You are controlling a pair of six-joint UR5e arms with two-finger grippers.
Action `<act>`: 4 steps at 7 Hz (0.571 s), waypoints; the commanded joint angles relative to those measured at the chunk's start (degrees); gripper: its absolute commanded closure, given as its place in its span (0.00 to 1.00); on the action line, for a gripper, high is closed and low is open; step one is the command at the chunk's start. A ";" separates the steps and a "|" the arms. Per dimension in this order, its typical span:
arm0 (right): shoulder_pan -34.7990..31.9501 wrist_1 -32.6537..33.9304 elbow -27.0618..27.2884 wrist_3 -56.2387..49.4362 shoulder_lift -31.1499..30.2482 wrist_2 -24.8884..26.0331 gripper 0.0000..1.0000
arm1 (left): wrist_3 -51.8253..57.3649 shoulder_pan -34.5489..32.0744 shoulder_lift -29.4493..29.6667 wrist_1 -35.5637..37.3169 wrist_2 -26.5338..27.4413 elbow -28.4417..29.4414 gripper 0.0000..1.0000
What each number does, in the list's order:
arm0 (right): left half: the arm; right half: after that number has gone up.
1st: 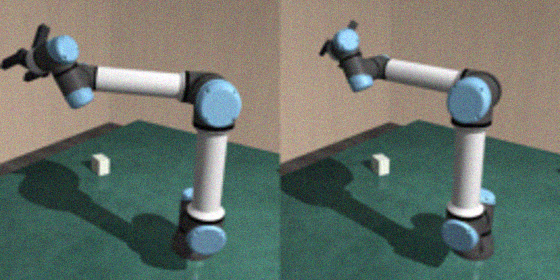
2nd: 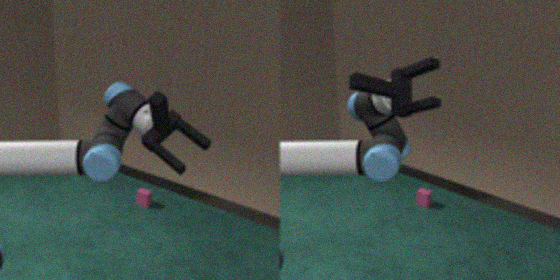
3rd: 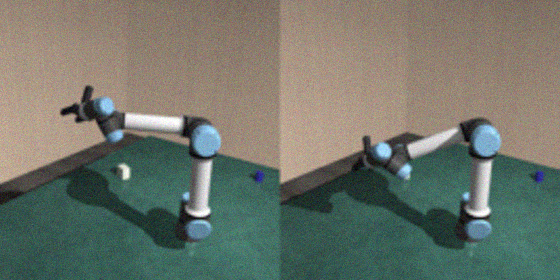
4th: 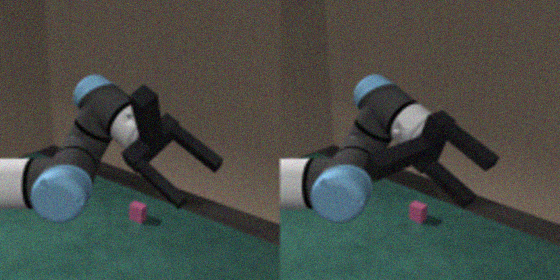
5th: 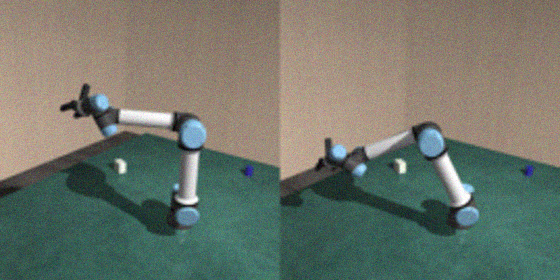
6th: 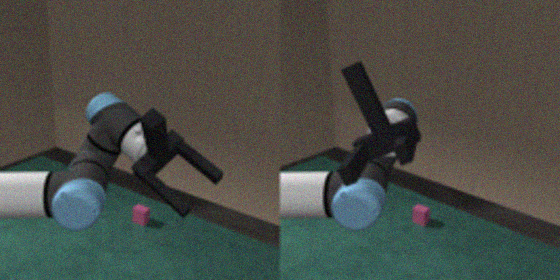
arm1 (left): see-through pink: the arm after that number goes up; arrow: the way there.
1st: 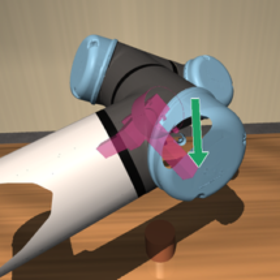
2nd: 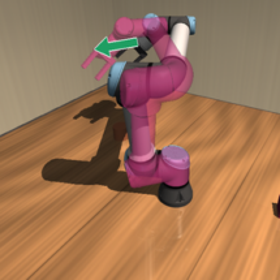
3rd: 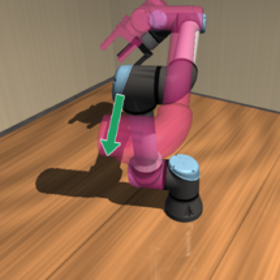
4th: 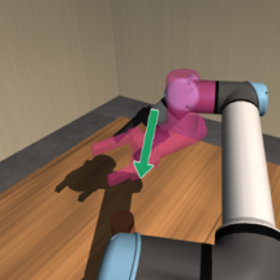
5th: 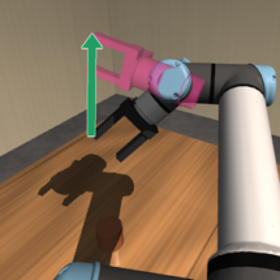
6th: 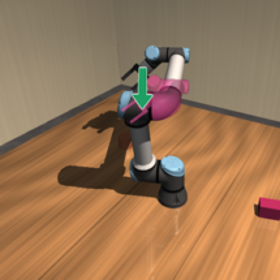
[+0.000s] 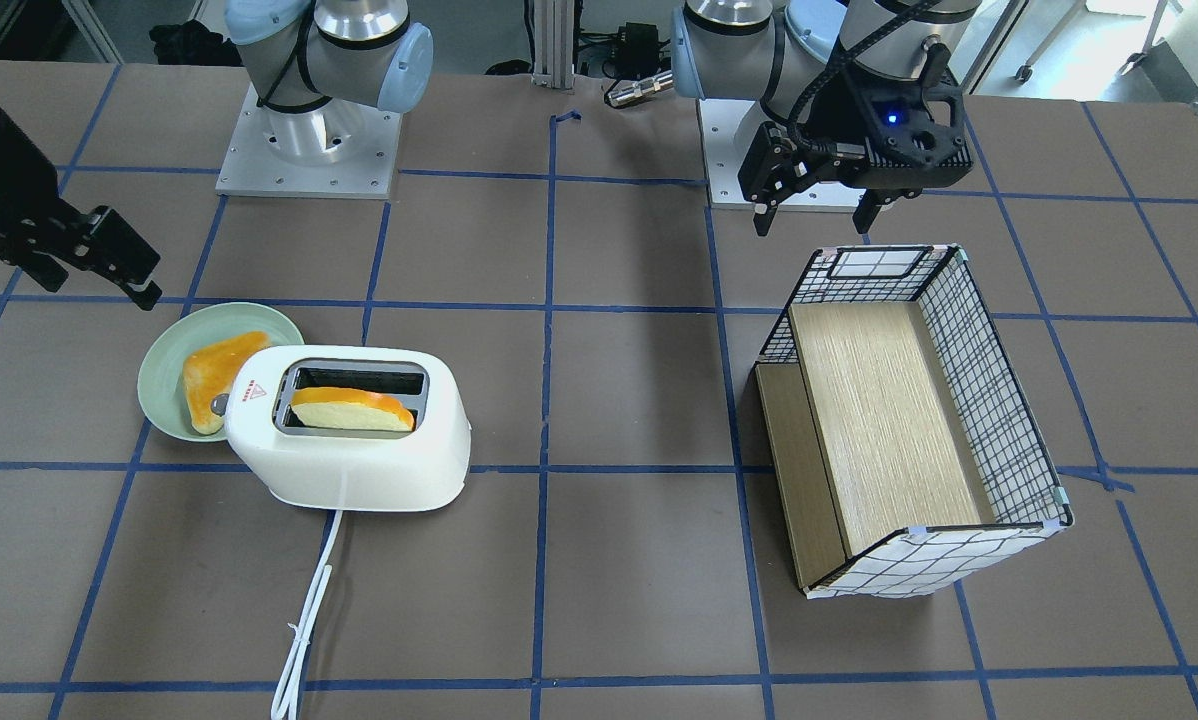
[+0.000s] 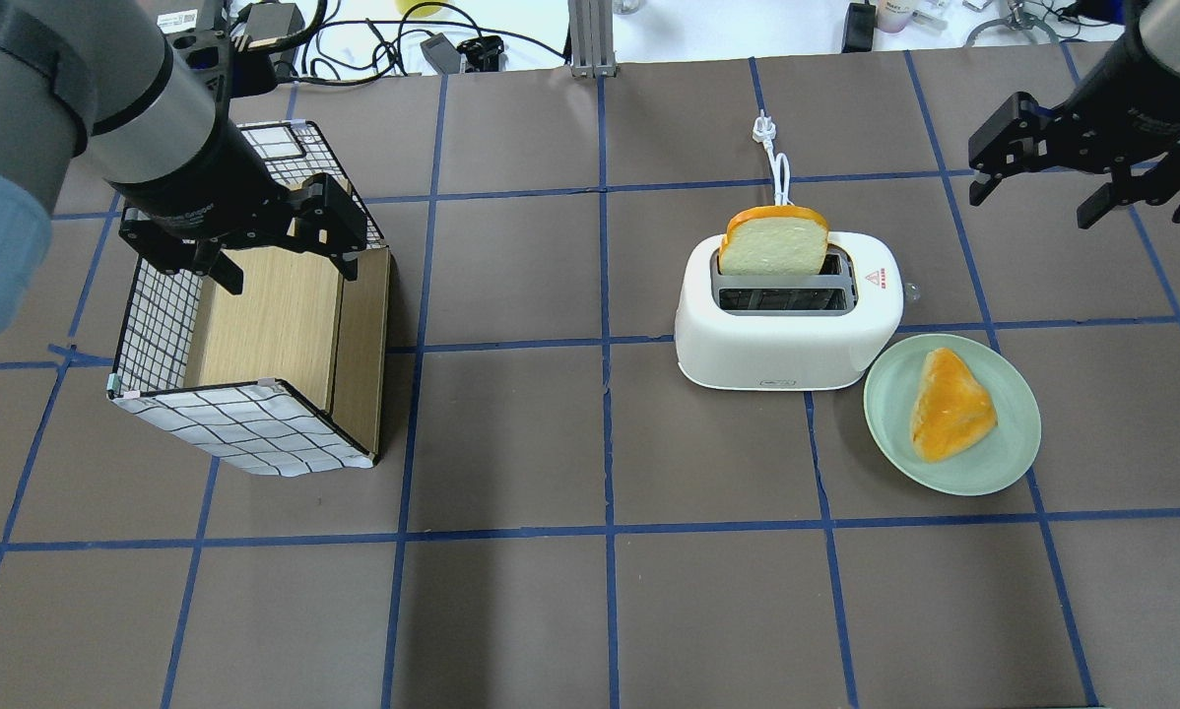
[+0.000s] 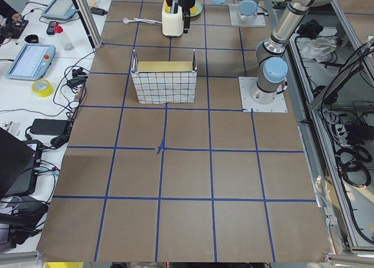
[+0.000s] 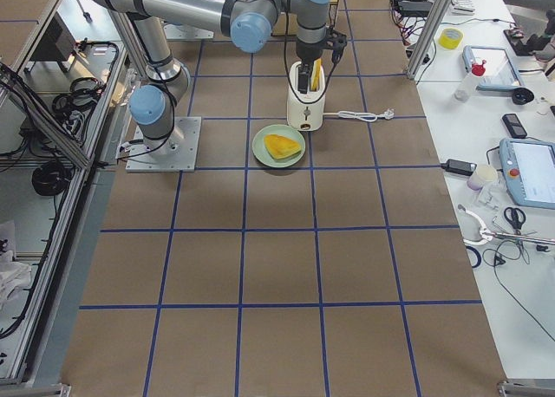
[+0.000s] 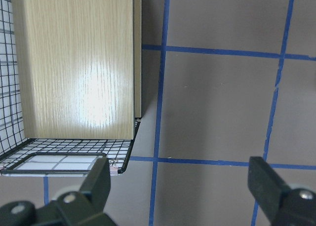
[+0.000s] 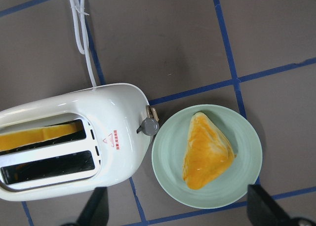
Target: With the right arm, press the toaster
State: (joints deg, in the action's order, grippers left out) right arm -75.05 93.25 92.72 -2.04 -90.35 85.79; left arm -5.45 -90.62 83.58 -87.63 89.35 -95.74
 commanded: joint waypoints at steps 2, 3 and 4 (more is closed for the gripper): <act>-8.34 -1.14 -1.40 2.73 0.00 0.87 0.00 | 0.00 0.00 0.00 0.00 0.04 0.03 0.00; -9.84 -1.14 -1.40 5.35 0.00 1.74 0.00 | 0.00 0.00 0.00 0.00 0.04 0.03 0.00; -11.68 -0.96 -1.40 5.81 0.09 2.62 0.00 | 0.00 0.00 0.00 0.00 0.04 -0.06 0.00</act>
State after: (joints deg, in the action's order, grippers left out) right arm -84.56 92.16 91.34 2.42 -90.32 87.46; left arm -5.45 -90.61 83.58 -87.63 89.38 -95.74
